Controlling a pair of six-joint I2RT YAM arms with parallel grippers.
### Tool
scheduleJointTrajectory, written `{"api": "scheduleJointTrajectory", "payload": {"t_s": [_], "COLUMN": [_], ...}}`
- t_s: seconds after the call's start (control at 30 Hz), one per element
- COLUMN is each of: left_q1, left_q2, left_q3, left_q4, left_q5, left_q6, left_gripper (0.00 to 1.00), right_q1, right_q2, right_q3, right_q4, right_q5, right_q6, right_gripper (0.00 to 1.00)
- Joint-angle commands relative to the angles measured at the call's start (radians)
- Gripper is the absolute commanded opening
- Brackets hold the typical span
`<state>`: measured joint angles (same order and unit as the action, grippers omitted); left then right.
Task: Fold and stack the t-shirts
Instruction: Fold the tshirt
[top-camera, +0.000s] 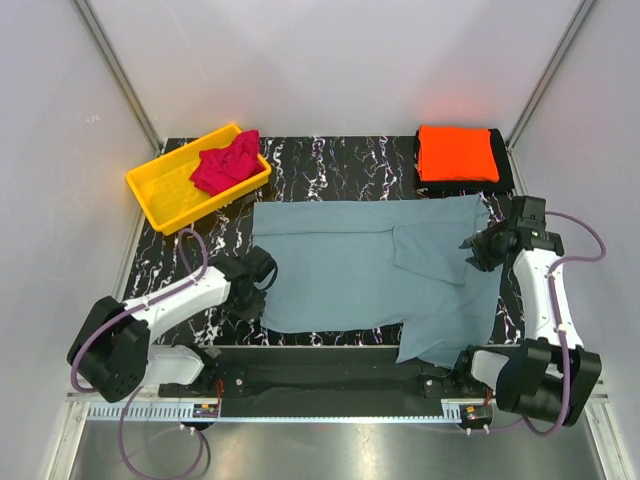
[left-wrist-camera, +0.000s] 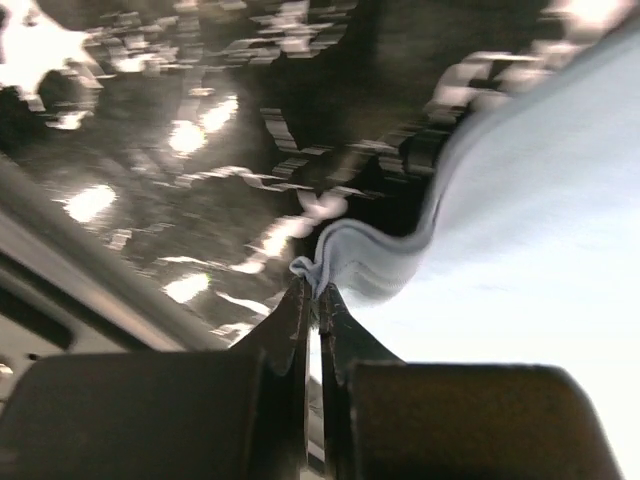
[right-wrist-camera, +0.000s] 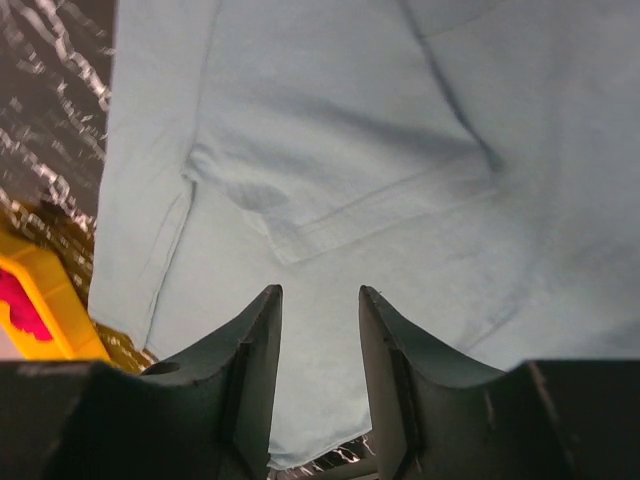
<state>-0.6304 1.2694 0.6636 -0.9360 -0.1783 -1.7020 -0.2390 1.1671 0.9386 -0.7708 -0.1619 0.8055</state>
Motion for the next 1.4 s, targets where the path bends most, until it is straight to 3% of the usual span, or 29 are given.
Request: {"api": "scheduleJointTrajectory", "payload": {"t_s": [0.0, 0.2, 0.4, 0.67, 1.07, 1.37], "left_q1": [0.006, 0.057, 0.101, 0.132, 0.164, 0.169], "left_q2": [-0.027, 0.036, 0.097, 0.176, 0.243, 0.26], "left_q3": [0.105, 0.209, 0.258, 0.303, 0.358, 0.37], "left_q4": [0.028, 0.029, 0.031, 0.031, 0.02, 0.019], "left_q5": [-0.093, -0.125, -0.128, -0.115, -0.122, -0.125], "left_q6": [0.005, 0.067, 0.093, 0.119, 0.139, 0.136], "left_gripper": [0.0, 0.0, 0.0, 0.0, 0.0, 0.0], "right_q1": [-0.046, -0.209, -0.376, -0.388, -0.404, -0.405], "right_q2": [-0.02, -0.07, -0.021, 0.045, 0.224, 0.184], "right_q3": [0.026, -0.061, -0.087, -0.199, -0.239, -0.228], "right_q4": [-0.171, -0.211, -0.211, -0.087, 0.063, 0.058], "right_q5": [0.134, 0.127, 0.231, 0.182, 0.197, 0.231], "right_q6": [0.095, 0.063, 0.006, 0.04, 0.017, -0.017], "right_gripper": [0.44, 0.44, 0.43, 0.57, 0.54, 0.52]}}
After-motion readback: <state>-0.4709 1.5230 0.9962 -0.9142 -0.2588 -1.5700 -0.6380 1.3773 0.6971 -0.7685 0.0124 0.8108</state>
